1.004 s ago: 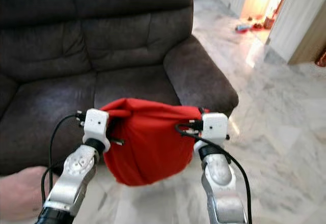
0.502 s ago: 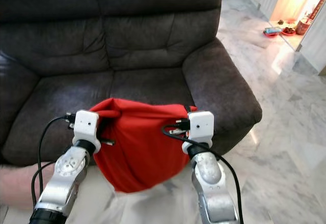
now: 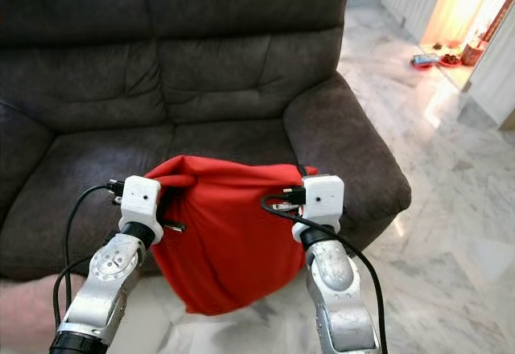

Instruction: Move the pillow to the sofa from floor

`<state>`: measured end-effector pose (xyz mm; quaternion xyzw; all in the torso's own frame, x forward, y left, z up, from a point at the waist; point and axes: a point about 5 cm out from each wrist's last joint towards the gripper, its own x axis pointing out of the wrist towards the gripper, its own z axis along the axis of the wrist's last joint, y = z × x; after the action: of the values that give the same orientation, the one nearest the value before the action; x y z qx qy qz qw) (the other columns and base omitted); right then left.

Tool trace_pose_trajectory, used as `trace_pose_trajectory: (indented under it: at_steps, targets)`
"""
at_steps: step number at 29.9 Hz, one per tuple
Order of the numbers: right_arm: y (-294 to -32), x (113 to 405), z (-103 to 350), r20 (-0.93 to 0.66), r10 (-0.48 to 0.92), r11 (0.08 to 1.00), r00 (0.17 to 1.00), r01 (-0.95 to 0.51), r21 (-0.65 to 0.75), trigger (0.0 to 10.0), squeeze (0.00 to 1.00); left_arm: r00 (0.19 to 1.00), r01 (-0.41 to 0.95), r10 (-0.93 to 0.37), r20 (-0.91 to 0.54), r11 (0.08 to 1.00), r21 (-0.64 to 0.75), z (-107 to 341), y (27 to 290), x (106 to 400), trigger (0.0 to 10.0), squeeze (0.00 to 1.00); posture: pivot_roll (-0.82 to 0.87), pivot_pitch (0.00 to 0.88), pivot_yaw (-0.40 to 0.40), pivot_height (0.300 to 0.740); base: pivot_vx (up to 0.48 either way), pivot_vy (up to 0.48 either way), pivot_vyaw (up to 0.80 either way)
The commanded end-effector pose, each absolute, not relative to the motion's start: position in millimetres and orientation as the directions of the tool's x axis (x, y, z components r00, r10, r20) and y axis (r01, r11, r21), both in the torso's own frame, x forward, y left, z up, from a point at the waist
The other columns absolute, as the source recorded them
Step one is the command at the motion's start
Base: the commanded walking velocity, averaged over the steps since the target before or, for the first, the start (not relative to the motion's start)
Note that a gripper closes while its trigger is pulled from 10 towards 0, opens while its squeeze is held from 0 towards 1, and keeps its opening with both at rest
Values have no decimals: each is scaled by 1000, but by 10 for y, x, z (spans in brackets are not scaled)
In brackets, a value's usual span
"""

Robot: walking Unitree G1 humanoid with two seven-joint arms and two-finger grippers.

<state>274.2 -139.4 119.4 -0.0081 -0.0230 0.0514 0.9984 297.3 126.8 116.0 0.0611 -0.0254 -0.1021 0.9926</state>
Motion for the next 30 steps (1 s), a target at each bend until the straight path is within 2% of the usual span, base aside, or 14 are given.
trace_pose_trajectory:
  at_steps: [1, 12, 30]
  targets:
    - [-1343, 2772, 1398, 142, 113, 994, 983, -113, -9, 10000, 0, 976, 182, -196, 100, 974, 135, 1299, 1323, 2996, 10000, 0, -138, 78, 39, 739, 0, 0, 0]
    - [-1346, 2777, 1409, 146, 107, 994, 984, -107, -4, 10000, 0, 976, 175, -191, 106, 974, 141, 1319, 1328, 2999, 10000, 0, -136, 87, 36, 739, 0, 0, 0]
    - [-1346, 2791, 1424, 150, 107, 994, 983, -108, 1, 10000, 0, 975, 180, -195, 109, 974, 138, 1324, 1313, 3005, 10000, 0, -137, 93, 33, 739, 0, -264, 0]
